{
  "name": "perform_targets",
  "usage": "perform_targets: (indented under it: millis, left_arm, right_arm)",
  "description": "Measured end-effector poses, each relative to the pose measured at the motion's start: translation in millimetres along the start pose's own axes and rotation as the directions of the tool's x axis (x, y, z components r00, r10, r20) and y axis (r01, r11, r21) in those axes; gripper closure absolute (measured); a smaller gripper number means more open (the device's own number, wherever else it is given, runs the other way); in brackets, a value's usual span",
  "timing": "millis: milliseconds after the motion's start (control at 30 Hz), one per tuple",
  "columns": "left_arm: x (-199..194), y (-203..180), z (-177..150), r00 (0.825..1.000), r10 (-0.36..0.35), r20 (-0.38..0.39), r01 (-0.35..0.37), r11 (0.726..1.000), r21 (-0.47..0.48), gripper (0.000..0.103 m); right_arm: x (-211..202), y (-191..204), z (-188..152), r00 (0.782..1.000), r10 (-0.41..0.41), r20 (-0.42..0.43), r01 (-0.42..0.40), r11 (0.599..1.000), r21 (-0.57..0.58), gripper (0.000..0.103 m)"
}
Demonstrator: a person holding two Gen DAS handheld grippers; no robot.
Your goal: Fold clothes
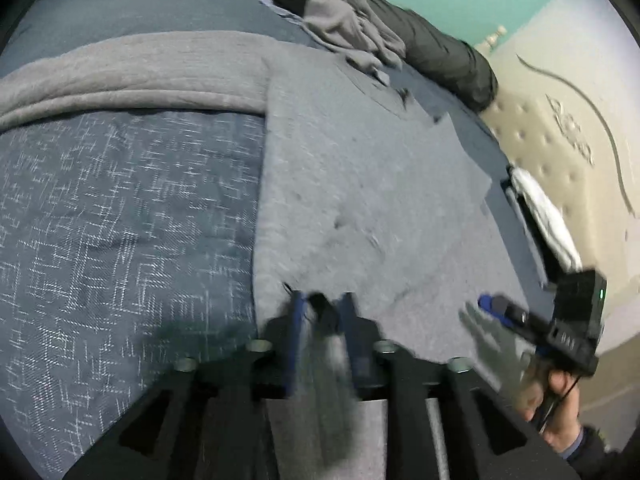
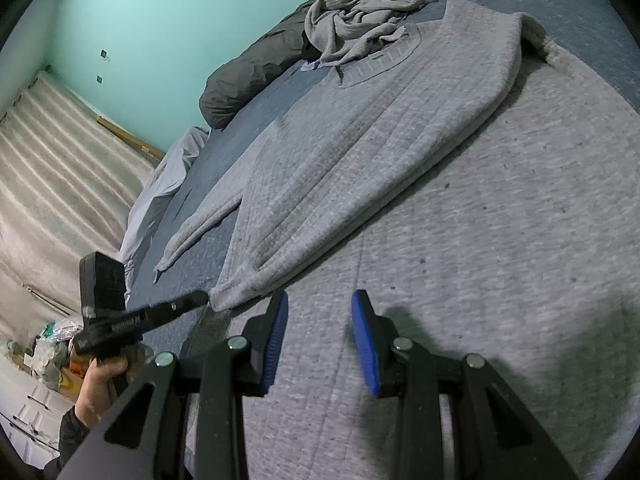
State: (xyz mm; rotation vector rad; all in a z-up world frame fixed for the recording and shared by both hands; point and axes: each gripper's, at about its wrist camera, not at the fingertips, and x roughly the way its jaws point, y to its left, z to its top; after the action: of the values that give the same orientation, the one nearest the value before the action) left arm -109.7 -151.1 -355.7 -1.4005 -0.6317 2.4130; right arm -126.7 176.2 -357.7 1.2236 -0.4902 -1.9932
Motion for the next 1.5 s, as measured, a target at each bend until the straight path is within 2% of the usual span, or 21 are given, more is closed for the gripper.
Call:
perform_targets:
  millis: [133, 233, 267, 300, 333, 467, 533, 633, 700, 833, 933, 1000, 1133, 1200, 1333, 1400, 1433, 1467, 1500]
  left_arm:
    - [15, -4, -1, 0.998, -0.058, -0.036, 0.057, 0.998, -0.018, 0.071]
    - [24, -12, -5, 0.997, -0.055, -0.058, 0.056, 0.998, 0.017, 0.073]
    - [25, -14, -6, 0.997, -0.055, -0.059, 0.057, 0.998, 0.027, 0.076]
    - [27, -17, -8, 0.997, -0.055, -0.06, 0.057, 0.998, 0.037, 0.092]
    - [26, -19, -8, 0.997, -0.057, -0.056, 0.06, 0.997, 0.042, 0.1]
    - [10, -30, -10, 0.996, -0.083, -0.045, 0.086, 0.994, 0.066, 0.099]
    - [5, -32, -14, 0.991, -0.114, -0.065, 0.118, 0.991, 0.059, 0.099]
    - [11, -27, -24, 0.986, -0.112, -0.123, 0.118, 0.992, 0.04, 0.099]
    - [21, -19, -30, 0.986, -0.082, -0.147, 0.086, 0.996, 0.017, 0.099]
    - [27, -6, -31, 0.987, -0.067, -0.147, 0.063, 0.998, -0.032, 0.099]
    - [14, -6, -24, 0.996, -0.033, -0.086, 0.031, 0.999, -0.023, 0.099]
    - [7, -5, -19, 0.999, 0.0, -0.042, -0.001, 1.0, -0.026, 0.097]
    - [2, 9, -12, 1.0, -0.025, -0.007, 0.024, 0.996, -0.087, 0.083]
    - [4, 10, -10, 1.0, -0.017, -0.004, 0.016, 0.996, -0.083, 0.066]
    - [18, 7, -6, 1.0, -0.019, -0.014, 0.018, 0.998, -0.065, 0.065]
    - [25, 5, -4, 1.0, -0.007, -0.016, 0.007, 0.998, -0.058, 0.068]
    - [29, 3, -2, 1.0, -0.006, -0.022, 0.005, 0.999, -0.049, 0.076]
    - [30, 1, -1, 1.0, -0.003, -0.025, 0.003, 0.999, -0.035, 0.098]
    - [31, -1, -1, 1.0, -0.001, -0.027, 0.0, 1.0, -0.021, 0.1]
  right_arm:
    - [0, -2, 1, 1.0, -0.003, 0.002, 0.003, 1.0, 0.005, 0.07]
    - [-1, -3, 1, 1.0, -0.002, 0.005, 0.002, 1.0, 0.012, 0.07]
    - [0, -3, 1, 1.0, -0.001, 0.005, 0.001, 1.0, 0.011, 0.07]
    - [0, -3, 2, 1.0, -0.001, 0.004, 0.001, 1.0, 0.009, 0.07]
    - [0, -3, 2, 1.0, -0.001, 0.004, 0.0, 1.0, 0.008, 0.07]
    - [0, -3, 3, 1.0, 0.0, 0.009, -0.001, 1.0, 0.012, 0.07]
    - [-2, -3, 4, 1.0, 0.004, 0.013, -0.004, 1.0, 0.015, 0.07]
    - [-4, -2, 4, 1.0, 0.01, 0.018, -0.01, 1.0, 0.012, 0.07]
    - [-4, -1, 4, 1.0, 0.011, 0.016, -0.011, 1.0, 0.009, 0.07]
    - [-3, -1, 5, 1.0, 0.009, 0.014, -0.009, 1.0, 0.006, 0.07]
    - [-3, -3, 6, 1.0, 0.007, 0.014, -0.007, 1.0, 0.014, 0.07]
    - [-3, -3, 6, 1.0, 0.005, 0.014, -0.005, 1.0, 0.014, 0.07]
    - [0, -3, 7, 1.0, 0.006, 0.007, -0.006, 1.0, 0.011, 0.07]
    - [1, -3, 6, 1.0, 0.006, 0.003, -0.006, 1.0, 0.009, 0.07]
    - [3, -4, 5, 1.0, 0.004, -0.005, -0.004, 1.0, 0.012, 0.07]
    - [4, -5, 5, 1.0, 0.007, -0.008, -0.007, 1.0, 0.019, 0.07]
    - [5, -4, 5, 1.0, 0.011, -0.012, -0.011, 1.0, 0.023, 0.07]
    - [5, -3, 4, 1.0, 0.016, -0.016, -0.016, 1.0, 0.026, 0.07]
    - [7, 0, 4, 1.0, 0.019, -0.023, -0.018, 1.0, 0.02, 0.07]
